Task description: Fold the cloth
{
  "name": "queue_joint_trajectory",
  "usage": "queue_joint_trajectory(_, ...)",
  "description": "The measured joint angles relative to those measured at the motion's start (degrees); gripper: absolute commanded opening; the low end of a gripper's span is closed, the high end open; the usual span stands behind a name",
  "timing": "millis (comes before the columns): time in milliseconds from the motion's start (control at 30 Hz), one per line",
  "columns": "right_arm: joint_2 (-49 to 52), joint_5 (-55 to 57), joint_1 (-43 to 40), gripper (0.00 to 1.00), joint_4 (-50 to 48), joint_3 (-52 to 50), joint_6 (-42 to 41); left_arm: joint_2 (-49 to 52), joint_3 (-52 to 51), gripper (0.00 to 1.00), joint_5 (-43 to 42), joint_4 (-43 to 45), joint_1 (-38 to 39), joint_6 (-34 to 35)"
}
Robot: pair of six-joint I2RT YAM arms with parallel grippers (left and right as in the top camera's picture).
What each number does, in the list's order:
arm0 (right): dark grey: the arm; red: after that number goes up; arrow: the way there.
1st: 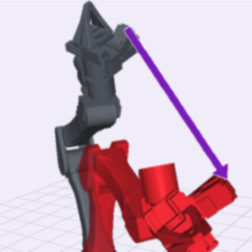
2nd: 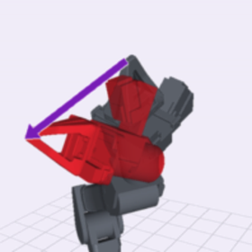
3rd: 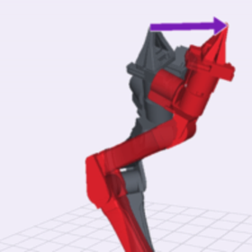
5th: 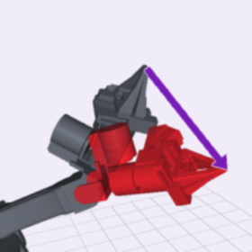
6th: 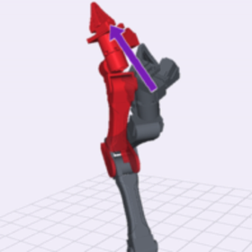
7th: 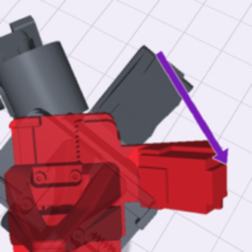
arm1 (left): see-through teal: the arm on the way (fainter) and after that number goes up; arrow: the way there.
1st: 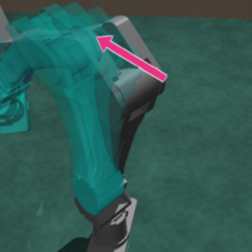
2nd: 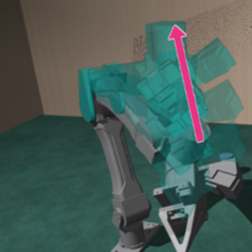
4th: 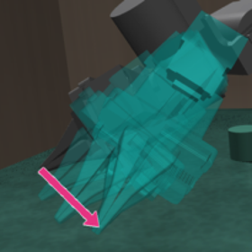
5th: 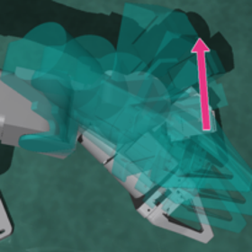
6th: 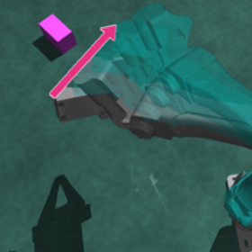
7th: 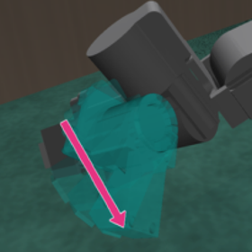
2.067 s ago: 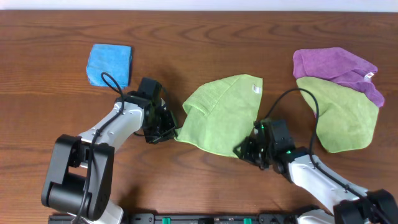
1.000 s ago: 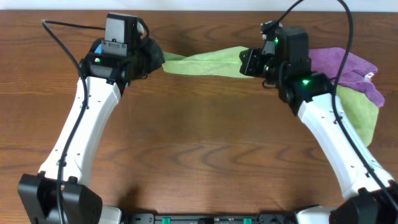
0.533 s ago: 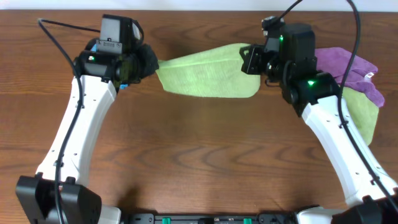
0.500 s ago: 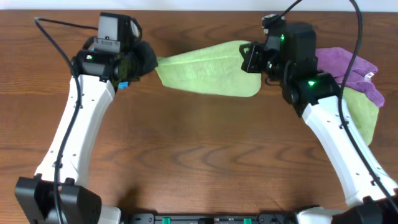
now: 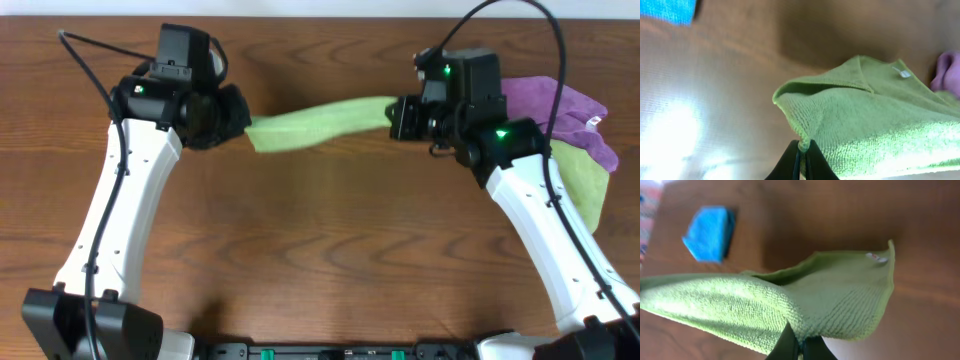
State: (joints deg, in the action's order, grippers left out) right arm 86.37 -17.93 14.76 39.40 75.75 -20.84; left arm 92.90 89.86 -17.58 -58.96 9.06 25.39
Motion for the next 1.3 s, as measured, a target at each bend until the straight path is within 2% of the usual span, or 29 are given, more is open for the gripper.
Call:
queue_joint_trajectory(200, 0.0, 0.5, 0.0, 0.01, 11.3, -0.3, 2.5, 0.0, -9.7, 0.06, -3.0, -1.3, 0.2, -0.7)
queue_joint_trajectory(467, -0.3, 7.3, -0.5, 0.01, 16.7, -8.3, 4.2, 0.0, -23.6, 0.06, -0.8, 0.4, -1.0, -1.5)
queue_joint_trajectory(700, -0.3, 9.1, 2.1, 0.01, 17.5, -16.7, 3.0, 0.0, -26.8, 0.06, -0.6, 1.9, -1.0, -1.5)
queue_joint_trajectory(900, -1.0, 16.6, 4.1, 0.02, 25.9, -17.4, -3.4, 0.0, -26.8, 0.06, -1.8, 2.7, -1.0, -1.5)
queue_joint_trajectory(933, -1.7, 18.7, 4.2, 0.07, 27.7, -17.4, -5.3, 0.0, -26.8, 0.06, -2.0, 3.1, -1.0, -1.5)
queue_joint_trajectory(967, -2.6, 20.8, 4.3, 0.19, 29.4, -17.4, -6.9, 0.0, -26.8, 0.06, -2.2, 3.5, -1.0, -1.5)
queue_joint_trajectory(1000, -3.5, 22.2, 4.3, 0.33, 30.5, -17.4, -8.3, 0.0, -26.8, 0.06, -2.5, 3.7, -1.0, -1.5)
queue_joint_trajectory(1033, -5.1, 23.9, 4.3, 0.54, 31.8, -17.4, -9.6, 0.0, -26.8, 0.06, -2.9, 3.8, -1.0, -1.5)
queue_joint_trajectory(1067, -6.3, 24.7, 4.3, 0.59, 32.2, -17.4, -10.6, 0.0, -26.8, 0.06, -3.2, 3.9, -1.0, -1.5)
queue_joint_trajectory(1200, -11.0, 26.3, 4.3, 0.68, 33.2, -17.4, -12.2, 0.0, -26.8, 0.06, -4.2, 5.4, -1.0, -1.5)
queue_joint_trajectory(1300, -13.6, 25.9, 4.4, 0.70, 33.2, -17.4, -12.4, 0.0, -26.8, 0.06, -5.0, 6.1, -1.0, -1.5)
